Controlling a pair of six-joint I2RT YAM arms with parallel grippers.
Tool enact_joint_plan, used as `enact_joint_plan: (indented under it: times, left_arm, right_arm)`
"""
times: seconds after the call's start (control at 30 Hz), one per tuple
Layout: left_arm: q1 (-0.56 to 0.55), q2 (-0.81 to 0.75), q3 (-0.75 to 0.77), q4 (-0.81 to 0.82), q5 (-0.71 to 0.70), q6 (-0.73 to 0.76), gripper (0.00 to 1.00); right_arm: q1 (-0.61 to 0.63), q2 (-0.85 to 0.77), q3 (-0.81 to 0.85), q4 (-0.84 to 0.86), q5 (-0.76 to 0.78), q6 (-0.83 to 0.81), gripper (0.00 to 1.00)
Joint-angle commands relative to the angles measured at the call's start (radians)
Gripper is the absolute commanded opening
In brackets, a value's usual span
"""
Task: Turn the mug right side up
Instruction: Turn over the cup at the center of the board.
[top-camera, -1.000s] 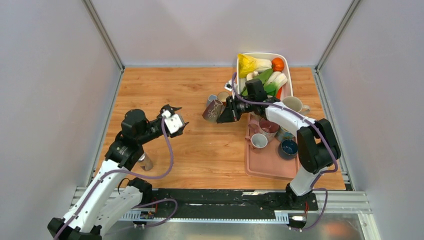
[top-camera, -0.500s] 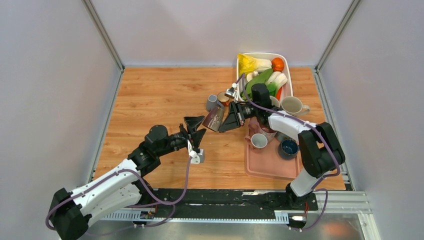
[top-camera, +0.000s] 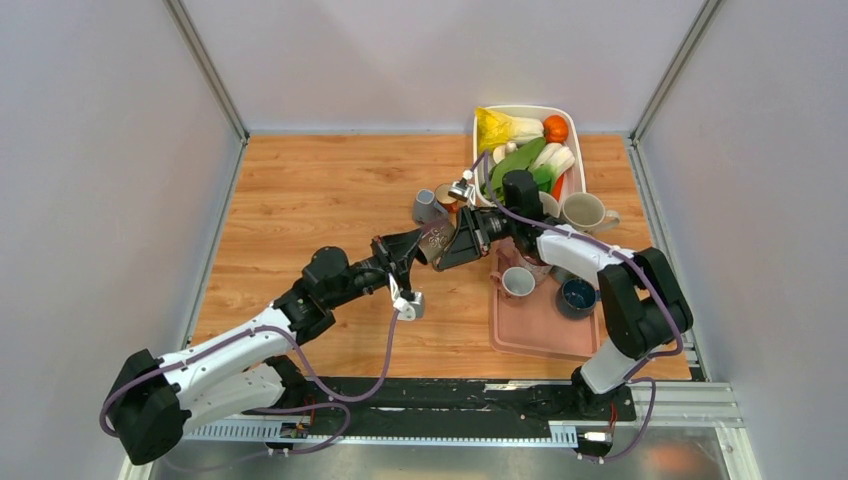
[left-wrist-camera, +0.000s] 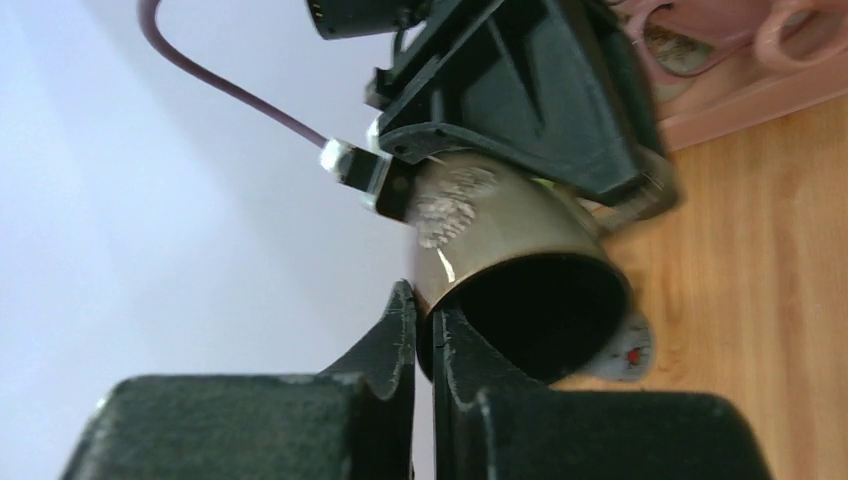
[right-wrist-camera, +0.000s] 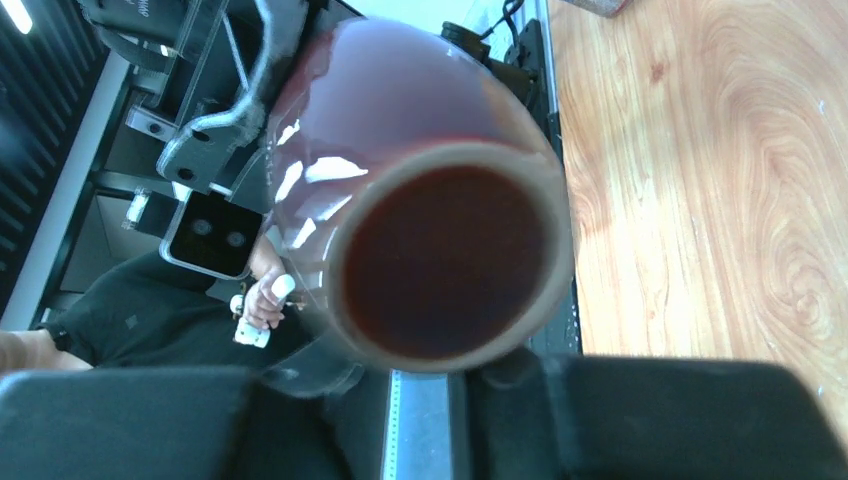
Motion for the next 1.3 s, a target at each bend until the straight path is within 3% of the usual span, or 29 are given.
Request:
enact_joint_plan:
  times: [0.0, 0.1, 0.17, 0.33, 0.4, 0.53, 0.6, 0.7, 0.87, 1.27]
  left_arm:
    - [0.001, 0.001, 0.046, -0.005, -0.022, 0.021, 0.01]
    - [0.001, 0.001, 0.096, -0.113, -0.074, -0.062, 0.0]
    - [0.001, 0.001, 0.155, -0.212, -0.13, -0.149, 0.0]
    - [0.002, 0.029, 0.303, -0.516, -0.263, -0.402, 0.0]
    - [0.002, 0.064, 0.375, -0.693, -0.296, -0.603, 0.0]
    - [0.036, 0.152, 0.511, -0.936, -0.306, -0.968, 0.0]
    - [0.082, 0.187, 0.541, -1.001, -0.2, -1.093, 0.0]
    - [0.134, 0.238, 0.562, -1.042, -0.148, -1.187, 0.0]
    - [0.183, 0.299, 0.605, -1.04, -0.095, -1.246, 0.0]
    - [0.185, 0.361, 0.659, -1.105, 0.0, -1.227, 0.0]
  right_arm:
    - [-0.021, -0.053, 0.01, 0.028, -0.03, -0.034, 0.36]
    - [-0.075, -0.062, 0.024, 0.02, 0.005, -0.09, 0.62]
    - [-0.121, -0.075, 0.043, -0.012, 0.033, -0.148, 0.68]
    - [-0.179, -0.163, 0.16, -0.387, 0.32, -0.631, 0.7]
    - [-0.147, -0.221, 0.16, -0.485, 0.494, -0.841, 0.7]
    - [-0.057, -0.378, 0.057, -0.496, 0.727, -1.177, 0.68]
    - [0.003, -0.468, -0.002, -0.501, 0.747, -1.337, 0.67]
    - [0.165, -0.565, -0.068, -0.508, 0.861, -1.557, 0.67]
    - [0.363, -0.507, -0.041, -0.566, 1.054, -1.613, 0.62]
    - [0.445, -0.315, 0.063, -0.523, 1.115, -1.634, 0.57]
